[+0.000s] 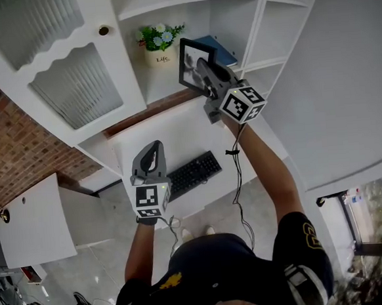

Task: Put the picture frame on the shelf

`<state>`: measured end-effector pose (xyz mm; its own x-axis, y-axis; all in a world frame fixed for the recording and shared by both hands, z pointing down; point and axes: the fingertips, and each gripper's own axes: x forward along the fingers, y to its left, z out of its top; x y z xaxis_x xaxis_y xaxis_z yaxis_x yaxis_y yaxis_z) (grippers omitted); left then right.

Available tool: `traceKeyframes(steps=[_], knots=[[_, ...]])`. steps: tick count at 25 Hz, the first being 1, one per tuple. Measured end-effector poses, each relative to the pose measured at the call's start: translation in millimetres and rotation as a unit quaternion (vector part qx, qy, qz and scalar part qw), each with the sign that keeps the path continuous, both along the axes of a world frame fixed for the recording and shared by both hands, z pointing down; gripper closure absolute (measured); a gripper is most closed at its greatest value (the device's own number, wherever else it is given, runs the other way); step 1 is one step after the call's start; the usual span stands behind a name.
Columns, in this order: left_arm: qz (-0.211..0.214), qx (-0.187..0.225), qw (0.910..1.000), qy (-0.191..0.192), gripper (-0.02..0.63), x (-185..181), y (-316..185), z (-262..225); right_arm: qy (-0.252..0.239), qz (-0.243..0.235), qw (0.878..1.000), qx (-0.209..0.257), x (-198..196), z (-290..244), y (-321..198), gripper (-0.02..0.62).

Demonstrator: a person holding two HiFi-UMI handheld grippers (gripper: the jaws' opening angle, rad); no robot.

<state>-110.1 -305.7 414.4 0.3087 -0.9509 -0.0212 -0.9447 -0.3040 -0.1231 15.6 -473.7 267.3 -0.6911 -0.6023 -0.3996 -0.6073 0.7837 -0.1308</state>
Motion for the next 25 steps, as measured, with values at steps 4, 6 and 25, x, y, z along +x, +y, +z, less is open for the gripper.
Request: traceKeyframes(steps=[4, 6, 25], knots=[[-0.007, 0.0, 1.0, 0.001, 0.588, -6.6, -3.0, -0.3, 0.006, -0.006, 1.0, -0.009, -7.2, 4.2, -16.3, 0.553], [-0.007, -0.001, 1.0, 0.001, 0.588, -7.3, -5.5, 0.0, 0.009, -0.009, 1.0, -0.013, -12.4, 6.3, -22.2, 0.554], [-0.008, -0.007, 0.9999, -0.001, 0.588, -15.5, -13.9, 6.3, 0.055, -0.004, 0.998, -0.018, -48.0, 17.0, -66.2, 0.552]])
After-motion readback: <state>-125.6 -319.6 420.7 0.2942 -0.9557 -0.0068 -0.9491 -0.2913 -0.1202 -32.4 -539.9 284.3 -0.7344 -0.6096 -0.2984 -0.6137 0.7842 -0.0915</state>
